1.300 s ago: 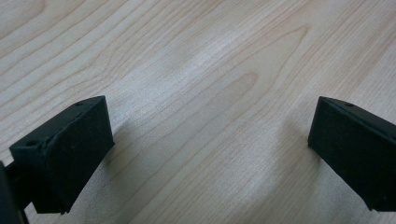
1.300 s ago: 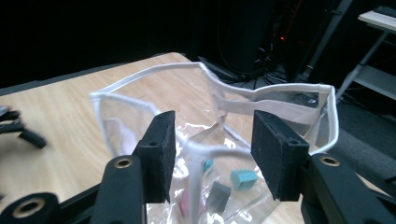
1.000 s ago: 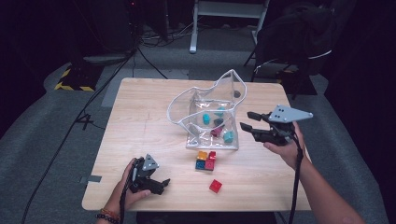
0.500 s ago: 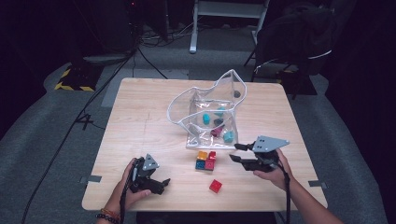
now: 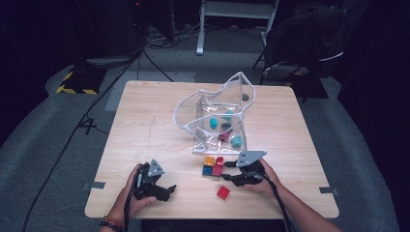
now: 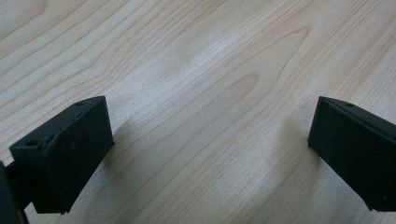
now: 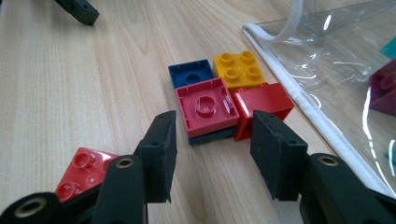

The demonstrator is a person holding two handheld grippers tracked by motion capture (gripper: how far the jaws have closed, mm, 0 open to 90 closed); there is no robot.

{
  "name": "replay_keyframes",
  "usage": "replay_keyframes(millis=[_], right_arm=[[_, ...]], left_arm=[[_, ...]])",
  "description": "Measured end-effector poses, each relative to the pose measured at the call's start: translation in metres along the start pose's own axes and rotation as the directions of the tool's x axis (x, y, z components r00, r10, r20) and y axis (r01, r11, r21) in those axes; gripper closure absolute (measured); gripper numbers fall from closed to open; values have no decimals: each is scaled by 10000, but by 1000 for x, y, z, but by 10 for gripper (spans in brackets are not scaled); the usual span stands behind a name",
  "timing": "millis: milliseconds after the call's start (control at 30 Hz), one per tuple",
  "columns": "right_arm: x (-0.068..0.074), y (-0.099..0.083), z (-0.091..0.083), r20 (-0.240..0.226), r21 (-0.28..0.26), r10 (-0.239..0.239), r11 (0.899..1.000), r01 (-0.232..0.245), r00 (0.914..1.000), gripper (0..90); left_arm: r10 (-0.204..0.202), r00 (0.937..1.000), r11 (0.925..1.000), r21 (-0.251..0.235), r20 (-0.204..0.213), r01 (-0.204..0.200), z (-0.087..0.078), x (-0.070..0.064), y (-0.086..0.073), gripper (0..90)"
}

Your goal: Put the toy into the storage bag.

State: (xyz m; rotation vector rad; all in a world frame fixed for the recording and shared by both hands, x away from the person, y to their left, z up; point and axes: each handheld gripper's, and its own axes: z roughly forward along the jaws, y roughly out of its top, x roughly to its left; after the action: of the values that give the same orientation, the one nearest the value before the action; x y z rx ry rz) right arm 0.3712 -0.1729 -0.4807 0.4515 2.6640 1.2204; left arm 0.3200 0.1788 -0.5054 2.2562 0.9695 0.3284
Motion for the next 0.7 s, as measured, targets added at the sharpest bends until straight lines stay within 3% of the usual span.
replay_keyframes(millis=[433,567,700], right_arm=[[-5,3,22,-184,400,-81,9992,89,9998,464],[-8,5,27,-344,293,-39,9996,49,9994,479],[-10,6,29,-506,97,98,9999,-93,9987,554]], left_arm=[[2,10000,10000,0,-1,-2,0,0,0,2],[0,10000,10000,-2,1,0,0,0,0,2],[-3,10000,10000,-2,-1,3,0,0,0,2]])
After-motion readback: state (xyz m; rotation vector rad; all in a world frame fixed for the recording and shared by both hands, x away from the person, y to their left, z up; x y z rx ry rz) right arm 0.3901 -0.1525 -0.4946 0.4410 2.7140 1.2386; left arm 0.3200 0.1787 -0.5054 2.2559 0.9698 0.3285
